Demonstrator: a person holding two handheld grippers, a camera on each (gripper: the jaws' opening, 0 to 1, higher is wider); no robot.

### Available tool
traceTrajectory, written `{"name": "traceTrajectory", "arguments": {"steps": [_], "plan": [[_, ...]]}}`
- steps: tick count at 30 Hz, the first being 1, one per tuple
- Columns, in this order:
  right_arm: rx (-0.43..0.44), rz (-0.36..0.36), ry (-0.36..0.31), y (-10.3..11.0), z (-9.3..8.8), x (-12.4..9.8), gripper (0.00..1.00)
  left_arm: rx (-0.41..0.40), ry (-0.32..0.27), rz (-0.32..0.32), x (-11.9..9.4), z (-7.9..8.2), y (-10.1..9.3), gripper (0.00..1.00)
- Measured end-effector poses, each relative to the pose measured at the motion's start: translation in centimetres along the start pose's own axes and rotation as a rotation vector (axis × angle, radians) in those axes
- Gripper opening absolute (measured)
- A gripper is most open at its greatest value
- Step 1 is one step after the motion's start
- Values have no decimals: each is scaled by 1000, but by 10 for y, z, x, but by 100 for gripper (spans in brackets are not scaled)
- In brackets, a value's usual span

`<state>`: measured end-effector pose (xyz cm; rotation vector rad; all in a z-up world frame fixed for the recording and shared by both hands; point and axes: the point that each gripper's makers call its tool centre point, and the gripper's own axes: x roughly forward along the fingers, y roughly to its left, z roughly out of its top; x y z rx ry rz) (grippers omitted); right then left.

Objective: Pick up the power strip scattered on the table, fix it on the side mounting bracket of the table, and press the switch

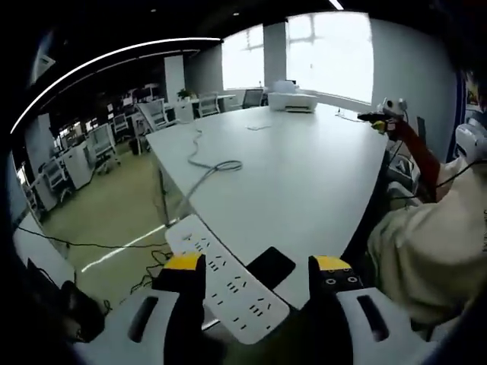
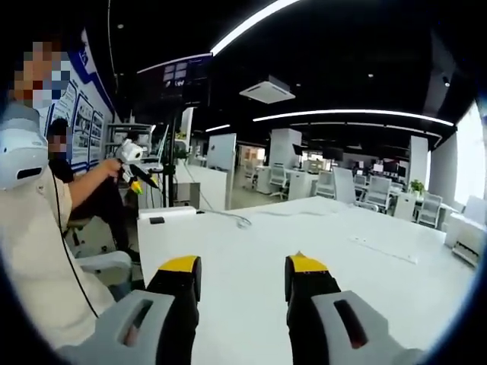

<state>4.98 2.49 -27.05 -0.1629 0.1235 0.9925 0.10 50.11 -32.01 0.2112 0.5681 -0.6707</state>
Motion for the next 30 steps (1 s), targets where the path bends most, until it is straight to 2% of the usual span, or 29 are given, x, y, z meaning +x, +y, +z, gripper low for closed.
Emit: {"name": "traceTrajectory", "arguments": {"steps": [4, 12, 17, 23, 30], "plan": [[0, -3, -1, -2, 0, 0, 40, -1, 19, -6, -1, -6, 6, 57], [3, -5, -3, -2, 0, 1, 39, 12, 151, -35, 2, -31, 13, 57], [3, -6, -2, -3, 0, 2, 39, 11, 210, -29, 5, -44, 22, 57], [1, -10, 2, -3, 0, 1, 39, -24, 196, -38, 6, -46, 24, 55], [3, -12, 5, -3, -2, 1, 39, 5, 253, -51, 12, -55, 24, 54]]}}
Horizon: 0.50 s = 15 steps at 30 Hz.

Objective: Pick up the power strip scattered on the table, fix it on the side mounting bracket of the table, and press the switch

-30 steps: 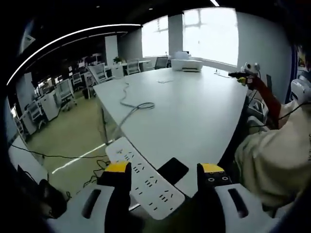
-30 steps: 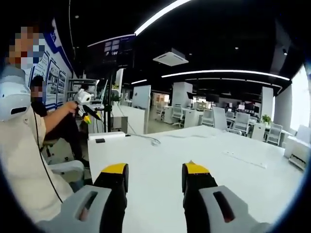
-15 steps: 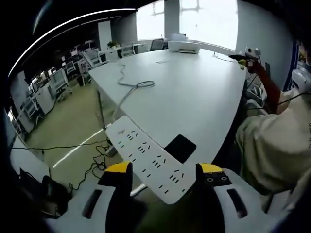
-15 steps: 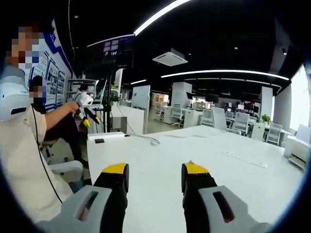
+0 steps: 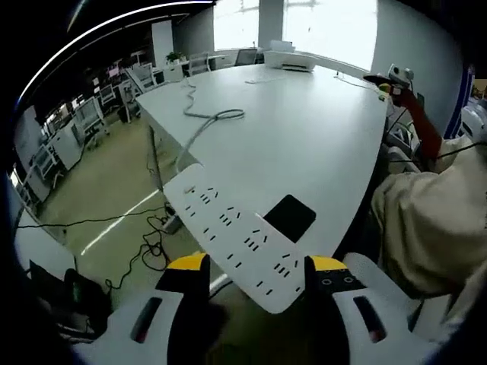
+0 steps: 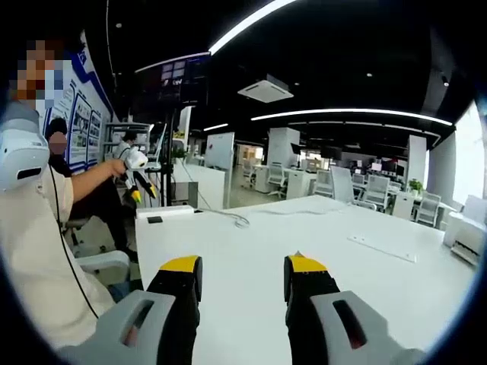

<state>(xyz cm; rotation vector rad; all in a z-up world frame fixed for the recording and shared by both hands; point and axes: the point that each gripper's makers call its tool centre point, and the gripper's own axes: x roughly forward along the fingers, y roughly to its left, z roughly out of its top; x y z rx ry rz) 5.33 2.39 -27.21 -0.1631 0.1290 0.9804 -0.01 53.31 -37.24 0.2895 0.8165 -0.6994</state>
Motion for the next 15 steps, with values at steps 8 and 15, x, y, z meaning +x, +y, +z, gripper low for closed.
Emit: {"name": "traceTrajectory", "arguments": {"steps": [8, 15], "plan": [[6, 2, 5, 1, -4, 2, 39, 17, 61, 7, 9, -7, 1, 52], [10, -1, 6, 0, -5, 0, 39, 20, 94, 26, 12, -11, 6, 51]]}}
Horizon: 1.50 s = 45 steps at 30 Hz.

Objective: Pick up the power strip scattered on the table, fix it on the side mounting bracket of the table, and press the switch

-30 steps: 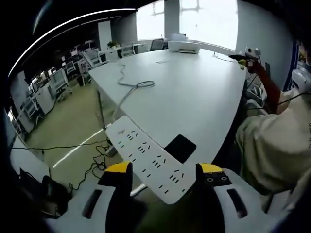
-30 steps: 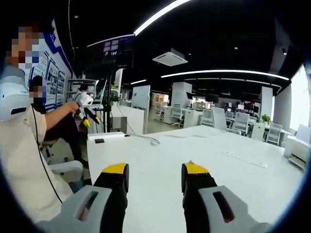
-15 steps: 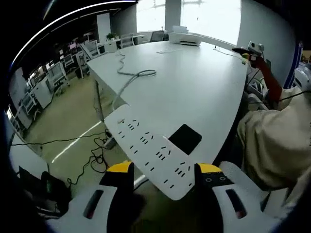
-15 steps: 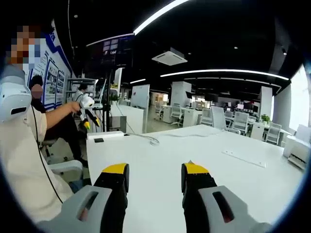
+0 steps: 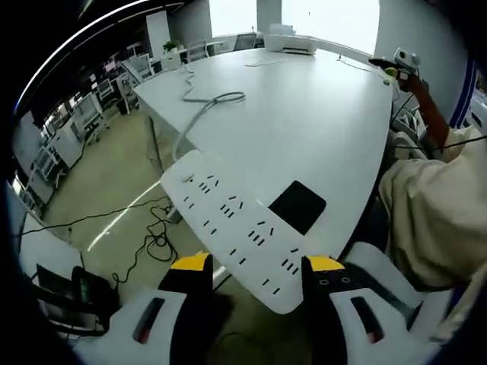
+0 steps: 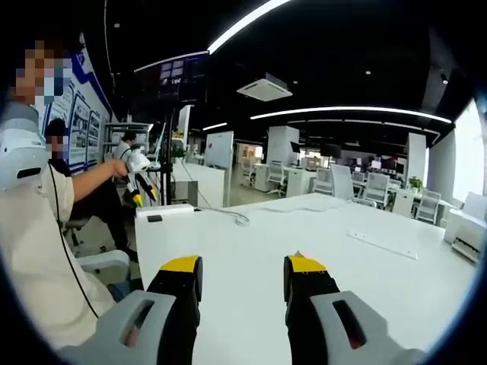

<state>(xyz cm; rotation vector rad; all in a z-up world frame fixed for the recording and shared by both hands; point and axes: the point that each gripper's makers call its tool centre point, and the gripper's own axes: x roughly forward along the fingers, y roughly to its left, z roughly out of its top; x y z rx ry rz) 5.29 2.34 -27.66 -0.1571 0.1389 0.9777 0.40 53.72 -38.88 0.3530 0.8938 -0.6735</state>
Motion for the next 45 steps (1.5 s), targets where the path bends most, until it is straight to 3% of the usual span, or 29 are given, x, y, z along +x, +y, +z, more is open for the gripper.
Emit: {"name": "traceTrajectory", "arguments": {"steps": [26, 37, 45], "plan": [[9, 3, 7, 1, -5, 1, 39, 25, 70, -34, 11, 1, -6, 49], [15, 4, 7, 1, -7, 2, 39, -13, 85, -98, 13, -1, -11, 42], [16, 11, 5, 2, -7, 3, 39, -28, 127, -114, 15, -1, -11, 44]]}}
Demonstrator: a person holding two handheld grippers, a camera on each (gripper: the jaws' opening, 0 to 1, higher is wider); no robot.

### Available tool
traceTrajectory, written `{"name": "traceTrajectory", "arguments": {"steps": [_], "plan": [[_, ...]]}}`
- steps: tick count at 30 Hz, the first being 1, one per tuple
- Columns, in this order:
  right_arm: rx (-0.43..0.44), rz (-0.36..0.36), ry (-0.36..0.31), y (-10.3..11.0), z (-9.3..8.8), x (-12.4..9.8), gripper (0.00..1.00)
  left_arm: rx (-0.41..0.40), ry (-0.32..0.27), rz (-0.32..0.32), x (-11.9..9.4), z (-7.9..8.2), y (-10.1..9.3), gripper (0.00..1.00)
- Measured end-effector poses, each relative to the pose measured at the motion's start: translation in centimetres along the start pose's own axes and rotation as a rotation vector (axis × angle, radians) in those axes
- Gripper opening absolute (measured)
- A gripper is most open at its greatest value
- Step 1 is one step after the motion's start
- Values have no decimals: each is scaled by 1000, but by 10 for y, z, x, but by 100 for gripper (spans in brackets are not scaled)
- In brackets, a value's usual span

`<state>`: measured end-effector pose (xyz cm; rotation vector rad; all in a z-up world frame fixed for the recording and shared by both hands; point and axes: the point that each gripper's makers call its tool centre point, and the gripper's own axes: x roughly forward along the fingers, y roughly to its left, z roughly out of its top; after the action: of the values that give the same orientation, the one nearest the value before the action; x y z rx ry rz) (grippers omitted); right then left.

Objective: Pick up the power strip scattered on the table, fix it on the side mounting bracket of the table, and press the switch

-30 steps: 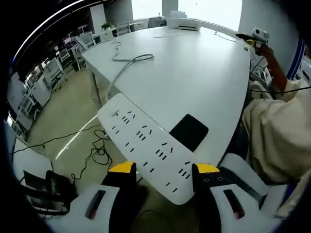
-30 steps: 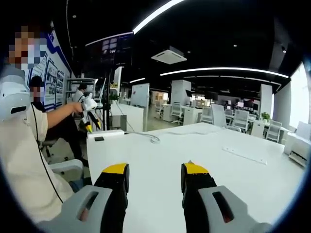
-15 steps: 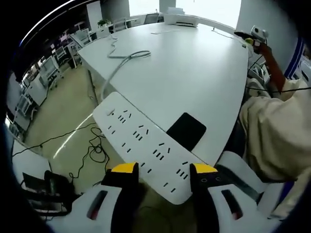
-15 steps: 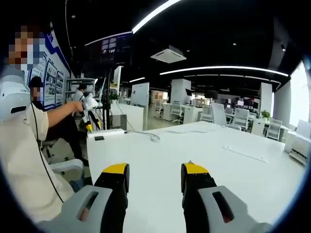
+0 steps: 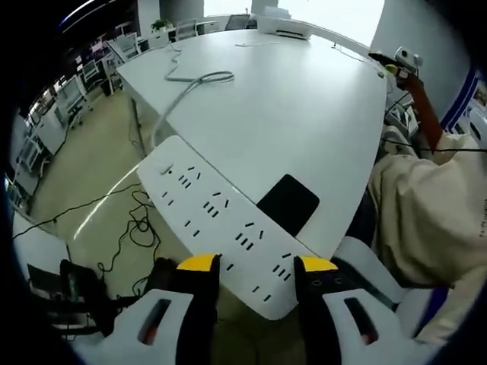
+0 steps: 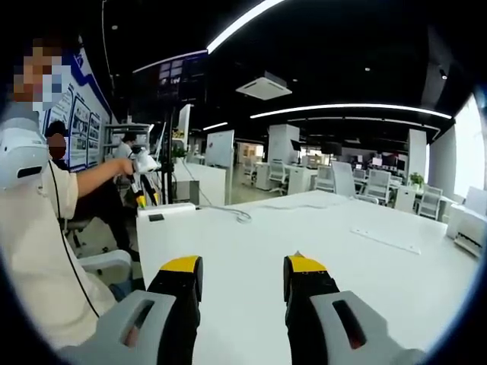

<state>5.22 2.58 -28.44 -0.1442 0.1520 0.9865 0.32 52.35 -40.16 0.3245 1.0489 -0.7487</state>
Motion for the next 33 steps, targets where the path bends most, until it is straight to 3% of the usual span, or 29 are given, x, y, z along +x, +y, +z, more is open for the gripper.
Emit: {"name": "traceTrajectory", "arguments": {"steps": [14, 33], "plan": [[-6, 8, 0, 3, 0, 1, 39, -4, 81, 7, 1, -1, -2, 44], [-2, 17, 41, 0, 5, 7, 34, -10, 85, 11, 1, -2, 0, 43]]}}
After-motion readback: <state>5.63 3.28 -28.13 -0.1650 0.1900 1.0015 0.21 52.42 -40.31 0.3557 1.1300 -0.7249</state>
